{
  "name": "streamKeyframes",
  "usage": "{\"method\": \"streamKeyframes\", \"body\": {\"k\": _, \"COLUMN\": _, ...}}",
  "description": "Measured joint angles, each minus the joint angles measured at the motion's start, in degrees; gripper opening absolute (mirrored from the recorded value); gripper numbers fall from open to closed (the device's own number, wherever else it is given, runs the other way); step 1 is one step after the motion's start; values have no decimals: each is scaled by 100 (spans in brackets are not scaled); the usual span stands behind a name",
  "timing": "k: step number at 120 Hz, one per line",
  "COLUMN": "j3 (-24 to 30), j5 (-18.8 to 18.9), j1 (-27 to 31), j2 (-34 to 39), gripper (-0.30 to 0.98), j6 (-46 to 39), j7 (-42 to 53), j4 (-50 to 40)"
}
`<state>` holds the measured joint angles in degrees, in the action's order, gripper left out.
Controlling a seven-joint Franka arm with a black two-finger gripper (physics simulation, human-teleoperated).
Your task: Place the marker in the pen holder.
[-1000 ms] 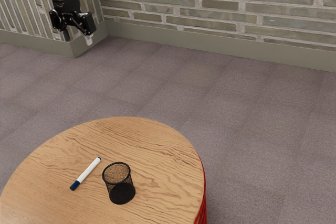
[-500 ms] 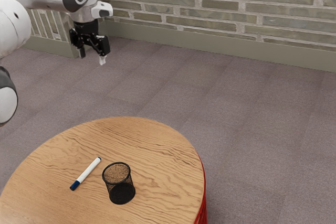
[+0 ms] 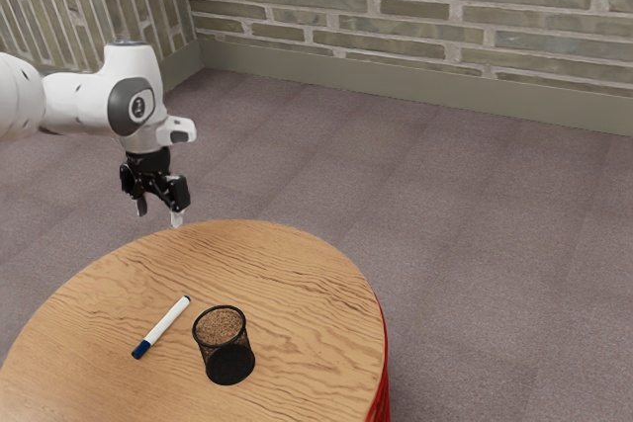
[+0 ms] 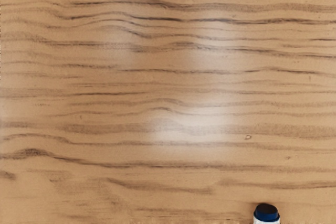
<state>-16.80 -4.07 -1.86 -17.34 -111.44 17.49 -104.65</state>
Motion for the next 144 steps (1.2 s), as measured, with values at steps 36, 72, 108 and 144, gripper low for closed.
{"method": "streamKeyframes", "body": {"k": 36, "j3": -42, "j5": 227, "j1": -302, "j2": 351, "gripper": 66, "j6": -878, "j7": 279, "j4": -1080}}
{"method": "streamKeyframes", "body": {"k": 72, "j3": -125, "j5": 580, "j1": -368, "j2": 1234, "gripper": 66, "j6": -1708, "j7": 506, "j4": -3008}}
{"method": "streamKeyframes", "body": {"k": 108, "j3": -131, "j5": 655, "j1": -747, "j2": 1361, "gripper": 66, "j6": -2285, "j7": 590, "j4": -3525}}
{"method": "streamKeyframes", "body": {"k": 144, "j3": -209, "j5": 495, "j1": -657, "j2": 1477, "gripper": 66, "j6": -2100, "j7": -82, "j4": -3748}}
